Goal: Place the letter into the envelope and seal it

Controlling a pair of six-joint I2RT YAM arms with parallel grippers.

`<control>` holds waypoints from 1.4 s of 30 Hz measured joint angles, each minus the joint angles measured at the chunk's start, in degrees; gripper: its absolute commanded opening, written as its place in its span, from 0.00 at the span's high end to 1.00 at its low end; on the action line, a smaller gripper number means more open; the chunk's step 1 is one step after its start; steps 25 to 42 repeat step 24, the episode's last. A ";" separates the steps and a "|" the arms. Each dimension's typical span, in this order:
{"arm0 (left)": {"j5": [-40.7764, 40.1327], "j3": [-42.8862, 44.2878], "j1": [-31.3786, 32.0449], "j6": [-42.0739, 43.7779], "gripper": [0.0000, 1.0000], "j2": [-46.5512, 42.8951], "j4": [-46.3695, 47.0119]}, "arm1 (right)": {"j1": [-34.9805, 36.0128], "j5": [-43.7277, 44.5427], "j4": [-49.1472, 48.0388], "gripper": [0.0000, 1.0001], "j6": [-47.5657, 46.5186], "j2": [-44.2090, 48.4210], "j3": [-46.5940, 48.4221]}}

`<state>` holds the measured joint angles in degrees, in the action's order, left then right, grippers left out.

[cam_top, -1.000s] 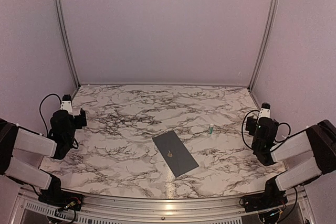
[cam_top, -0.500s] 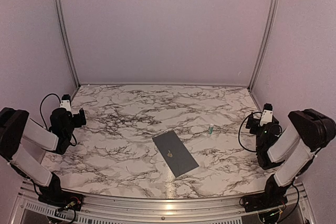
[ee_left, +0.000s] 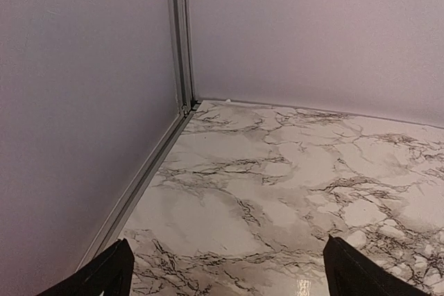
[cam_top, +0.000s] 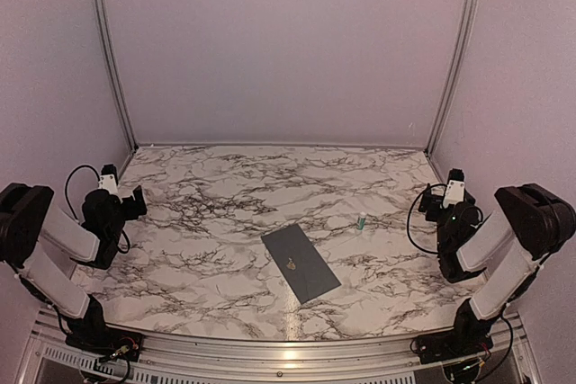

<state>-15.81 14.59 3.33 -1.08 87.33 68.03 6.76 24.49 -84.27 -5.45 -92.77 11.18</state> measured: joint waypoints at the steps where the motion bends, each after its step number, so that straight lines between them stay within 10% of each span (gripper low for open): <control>1: 0.20 0.00 0.00 0.00 0.01 0.00 0.39 | 0.00 0.00 0.07 0.02 0.00 0.00 0.00; 42: 0.35 -0.02 0.00 -0.02 0.01 0.00 2.27 | 0.00 0.00 0.39 0.01 0.00 0.00 0.00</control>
